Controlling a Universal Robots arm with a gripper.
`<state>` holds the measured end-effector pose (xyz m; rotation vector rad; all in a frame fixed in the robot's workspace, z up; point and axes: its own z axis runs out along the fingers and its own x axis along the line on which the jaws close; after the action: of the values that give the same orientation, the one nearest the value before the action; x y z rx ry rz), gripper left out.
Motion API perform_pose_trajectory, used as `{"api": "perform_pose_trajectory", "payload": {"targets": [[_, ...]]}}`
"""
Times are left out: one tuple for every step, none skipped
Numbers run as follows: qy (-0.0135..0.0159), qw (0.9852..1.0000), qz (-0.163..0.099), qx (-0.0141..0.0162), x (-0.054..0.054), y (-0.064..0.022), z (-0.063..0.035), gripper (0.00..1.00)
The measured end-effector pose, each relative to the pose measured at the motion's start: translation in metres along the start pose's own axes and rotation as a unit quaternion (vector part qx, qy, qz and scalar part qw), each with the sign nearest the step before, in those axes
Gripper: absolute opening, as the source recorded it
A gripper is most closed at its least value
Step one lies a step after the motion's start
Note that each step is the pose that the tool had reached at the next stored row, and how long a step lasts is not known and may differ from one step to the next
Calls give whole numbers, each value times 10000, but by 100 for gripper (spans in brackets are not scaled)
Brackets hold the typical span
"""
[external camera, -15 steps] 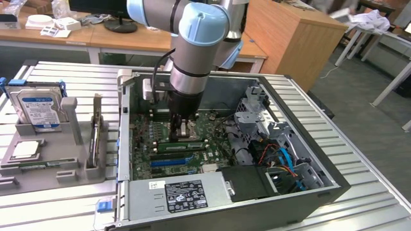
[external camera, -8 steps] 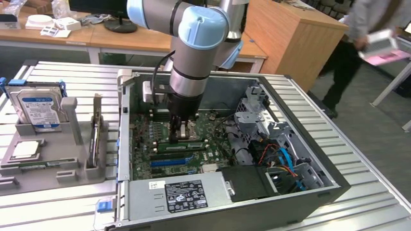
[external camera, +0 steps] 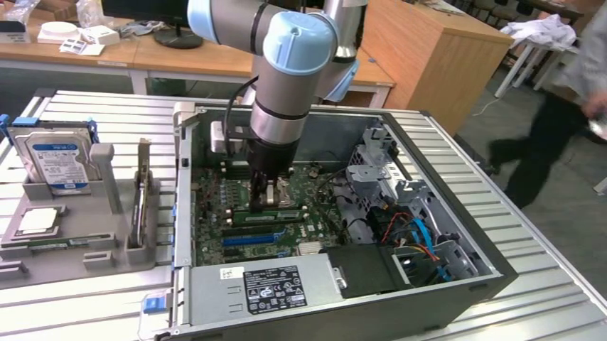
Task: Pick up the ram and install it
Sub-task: 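Press down the ram until it locks into place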
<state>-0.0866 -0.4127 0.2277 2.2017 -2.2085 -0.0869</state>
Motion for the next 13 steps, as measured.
{"api": "perform_pose_trajectory", "payload": {"targets": [[1,10000,0,-1,0,0,6,11],[1,10000,0,-1,1,0,11,11],[1,10000,0,-1,1,0,11,11],[1,10000,0,-1,1,0,11,11],[1,10000,0,-1,1,0,12,11],[1,10000,0,-1,1,-1,12,11],[0,10000,0,0,0,-1,16,11],[0,10000,0,0,0,-1,21,11],[1,10000,0,-1,1,-1,26,11],[2,10000,0,-2,1,-1,32,11],[3,10000,0,-2,2,-1,35,11],[3,10000,0,-2,2,-1,35,11],[2,10000,0,-2,2,-1,36,11]]}}
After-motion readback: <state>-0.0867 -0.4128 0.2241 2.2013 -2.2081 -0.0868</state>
